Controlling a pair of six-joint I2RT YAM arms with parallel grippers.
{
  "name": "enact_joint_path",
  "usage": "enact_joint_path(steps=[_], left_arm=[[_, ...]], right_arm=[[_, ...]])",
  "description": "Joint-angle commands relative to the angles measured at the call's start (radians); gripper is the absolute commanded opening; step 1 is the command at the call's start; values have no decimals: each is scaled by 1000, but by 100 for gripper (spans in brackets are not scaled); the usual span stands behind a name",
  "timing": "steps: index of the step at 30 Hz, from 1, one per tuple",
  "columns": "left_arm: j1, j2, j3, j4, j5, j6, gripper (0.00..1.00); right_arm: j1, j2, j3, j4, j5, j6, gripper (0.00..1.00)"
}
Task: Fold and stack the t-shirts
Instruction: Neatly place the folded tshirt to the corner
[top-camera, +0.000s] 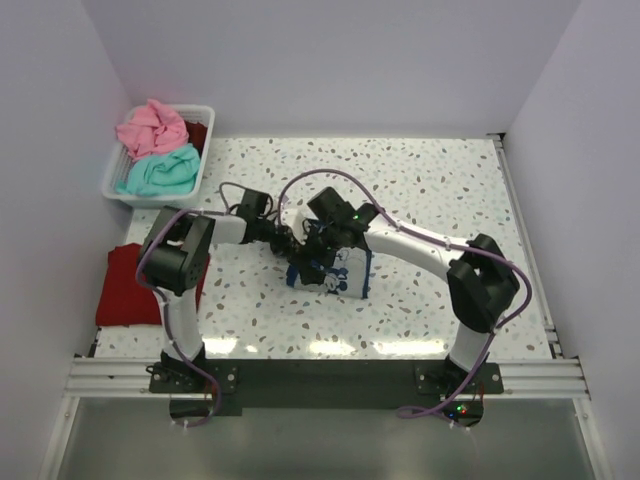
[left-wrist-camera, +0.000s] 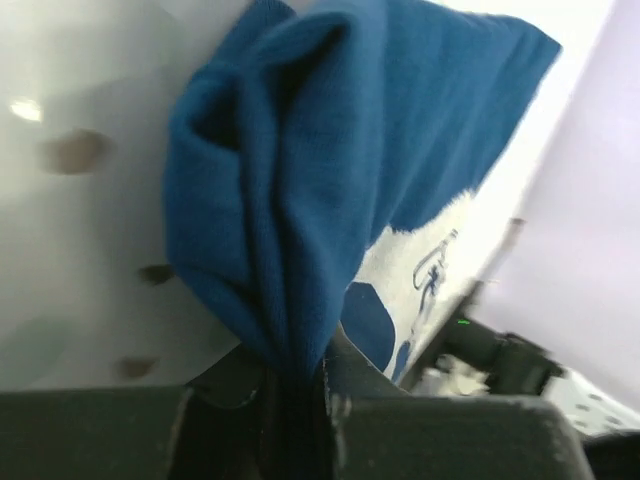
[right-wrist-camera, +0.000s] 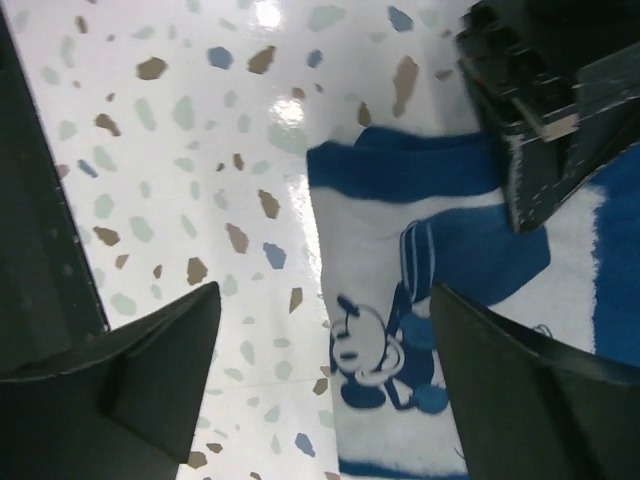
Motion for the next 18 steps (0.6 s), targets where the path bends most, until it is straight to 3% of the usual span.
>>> enact_joint_path(steps=[1, 2, 11, 18], left_arm=[[55, -58, 122, -477, -193, 371, 0], [63, -64, 146, -574, -269, 456, 0], [91, -121, 327, -920, -599, 820, 0], [109, -184, 360, -1065, -736, 966, 0]], right_arm=[[-14, -42, 59, -54, -142, 57, 92], [-26, -47, 60, -61, -158, 67, 99], [-184, -98, 63, -120, -135, 60, 99], [-214, -125, 40, -153, -94, 18, 99]])
